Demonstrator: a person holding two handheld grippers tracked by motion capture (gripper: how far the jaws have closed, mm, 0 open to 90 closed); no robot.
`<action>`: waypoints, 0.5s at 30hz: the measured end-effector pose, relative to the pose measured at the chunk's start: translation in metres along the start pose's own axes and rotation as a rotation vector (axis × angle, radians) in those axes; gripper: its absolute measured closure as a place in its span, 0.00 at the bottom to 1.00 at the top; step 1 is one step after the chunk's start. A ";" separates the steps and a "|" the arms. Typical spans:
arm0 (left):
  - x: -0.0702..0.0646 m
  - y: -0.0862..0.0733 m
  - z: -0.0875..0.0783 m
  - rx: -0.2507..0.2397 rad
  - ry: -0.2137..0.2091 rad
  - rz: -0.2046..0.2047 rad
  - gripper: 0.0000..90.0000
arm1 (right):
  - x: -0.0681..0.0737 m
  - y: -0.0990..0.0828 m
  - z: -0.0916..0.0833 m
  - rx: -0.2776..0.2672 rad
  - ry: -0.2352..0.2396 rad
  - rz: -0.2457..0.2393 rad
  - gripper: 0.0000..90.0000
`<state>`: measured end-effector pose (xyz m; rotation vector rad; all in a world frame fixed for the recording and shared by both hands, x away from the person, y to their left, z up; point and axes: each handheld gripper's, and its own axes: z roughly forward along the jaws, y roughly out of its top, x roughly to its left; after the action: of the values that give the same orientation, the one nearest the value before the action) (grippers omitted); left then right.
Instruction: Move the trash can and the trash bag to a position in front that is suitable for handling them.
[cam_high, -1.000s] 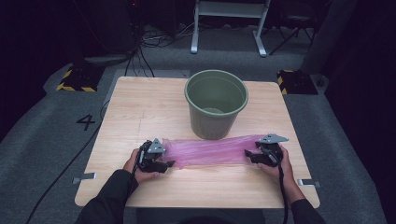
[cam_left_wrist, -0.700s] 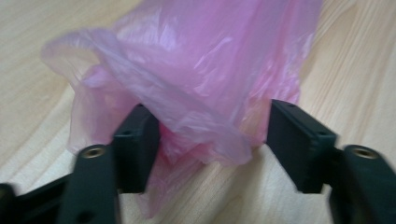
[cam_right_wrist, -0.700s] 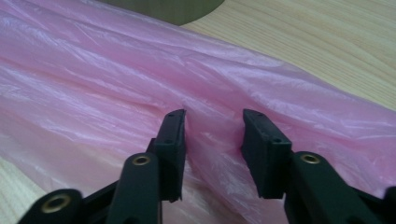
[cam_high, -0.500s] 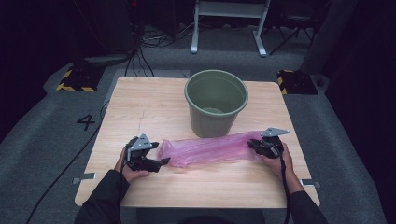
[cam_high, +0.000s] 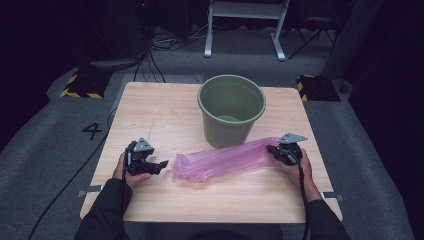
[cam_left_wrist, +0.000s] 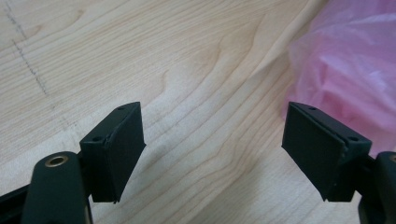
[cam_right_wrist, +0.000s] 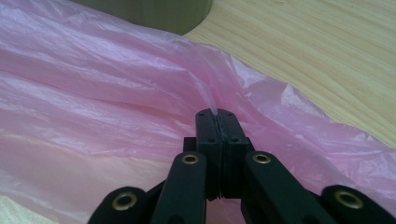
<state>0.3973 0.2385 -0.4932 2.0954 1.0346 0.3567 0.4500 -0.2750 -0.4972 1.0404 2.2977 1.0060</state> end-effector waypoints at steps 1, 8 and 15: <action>0.002 -0.001 0.000 0.005 0.002 -0.003 0.23 | -0.001 0.000 0.000 -0.004 0.000 0.001 1.00; 0.006 -0.006 0.004 0.032 0.019 0.006 0.21 | 0.000 0.002 -0.008 -0.045 -0.006 -0.030 1.00; 0.001 -0.008 0.007 0.035 0.058 0.051 0.19 | 0.002 0.006 -0.020 -0.118 -0.021 -0.053 1.00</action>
<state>0.3974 0.2388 -0.5033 2.1574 1.0292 0.4302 0.4391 -0.2795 -0.4799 0.9327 2.2082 1.0903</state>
